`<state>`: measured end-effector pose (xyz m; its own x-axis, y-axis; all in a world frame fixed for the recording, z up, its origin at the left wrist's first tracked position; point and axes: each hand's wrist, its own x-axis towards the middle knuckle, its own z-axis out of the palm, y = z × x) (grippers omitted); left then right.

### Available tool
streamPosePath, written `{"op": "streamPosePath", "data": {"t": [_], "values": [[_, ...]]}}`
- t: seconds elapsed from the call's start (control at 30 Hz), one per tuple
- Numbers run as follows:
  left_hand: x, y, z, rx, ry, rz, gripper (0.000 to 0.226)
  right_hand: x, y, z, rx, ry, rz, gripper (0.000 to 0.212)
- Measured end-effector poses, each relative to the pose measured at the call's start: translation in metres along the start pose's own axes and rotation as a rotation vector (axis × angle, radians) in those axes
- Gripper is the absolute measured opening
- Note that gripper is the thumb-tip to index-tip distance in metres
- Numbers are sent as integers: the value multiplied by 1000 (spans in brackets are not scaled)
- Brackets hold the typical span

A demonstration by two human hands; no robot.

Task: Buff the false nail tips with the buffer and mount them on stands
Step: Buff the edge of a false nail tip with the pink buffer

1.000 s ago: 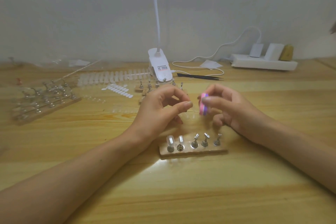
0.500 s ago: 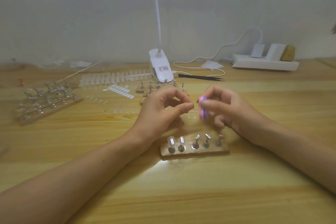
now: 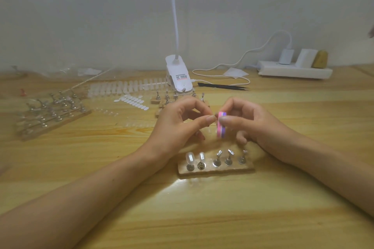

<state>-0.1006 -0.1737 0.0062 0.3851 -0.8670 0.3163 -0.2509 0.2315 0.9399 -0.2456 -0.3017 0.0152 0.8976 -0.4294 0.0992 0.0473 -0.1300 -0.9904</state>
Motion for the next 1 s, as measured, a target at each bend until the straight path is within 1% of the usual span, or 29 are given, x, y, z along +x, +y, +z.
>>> {"op": "streamPosePath", "data": {"t": [0.03, 0.1, 0.17, 0.23, 0.37, 0.47, 0.5, 0.57, 0.6, 0.63, 0.7, 0.73, 0.77, 0.83, 0.87, 1.0], "values": [[0, 0, 0, -1, 0, -1, 9, 0, 1, 1, -15, -5, -9, 9], [0, 0, 0, 7, 1, 1, 9, 1, 1, 0, 36, 101, 14, 17], [0, 1, 0, 17, -9, 11, 9, 2, 1, -3, 78, 142, 31, 21], [-1, 1, 1, 27, -28, 19, 9, 2, 2, -3, 67, 116, 34, 19], [-1, 1, 0, 4, 0, -11, 9, 3, 2, -4, 101, 147, 38, 16], [0, 2, 1, 10, 1, -6, 9, 0, 1, 0, 8, 29, -18, 10], [0, 2, 1, 10, -1, -6, 10, 0, 2, 1, -9, 34, -28, 12], [0, 3, 1, 5, -4, -11, 10, 2, 2, 0, 57, 142, 7, 22], [-1, 3, 1, 2, -2, -11, 10, 2, 2, -3, 101, 170, 22, 23], [-1, 3, 1, -2, 2, -11, 10, 2, 1, -4, 109, 148, 19, 20], [-1, 2, 0, -7, 9, -11, 10, -1, 1, -1, 23, 13, -19, 9], [-1, 2, 0, -4, 5, -9, 10, -1, 2, 1, -14, -19, -34, 8], [0, 2, 0, -3, 3, -10, 10, 0, 2, 1, -21, 8, -33, 11], [-1, 2, 0, -15, 4, -13, 10, 1, 2, -1, 49, 132, 9, 19], [-1, 2, 0, -13, 2, -9, 10, 1, 2, -2, 78, 159, 25, 21], [-1, 2, 1, 47, -25, 39, 9, 3, 1, -4, 83, 113, 45, 10]]}}
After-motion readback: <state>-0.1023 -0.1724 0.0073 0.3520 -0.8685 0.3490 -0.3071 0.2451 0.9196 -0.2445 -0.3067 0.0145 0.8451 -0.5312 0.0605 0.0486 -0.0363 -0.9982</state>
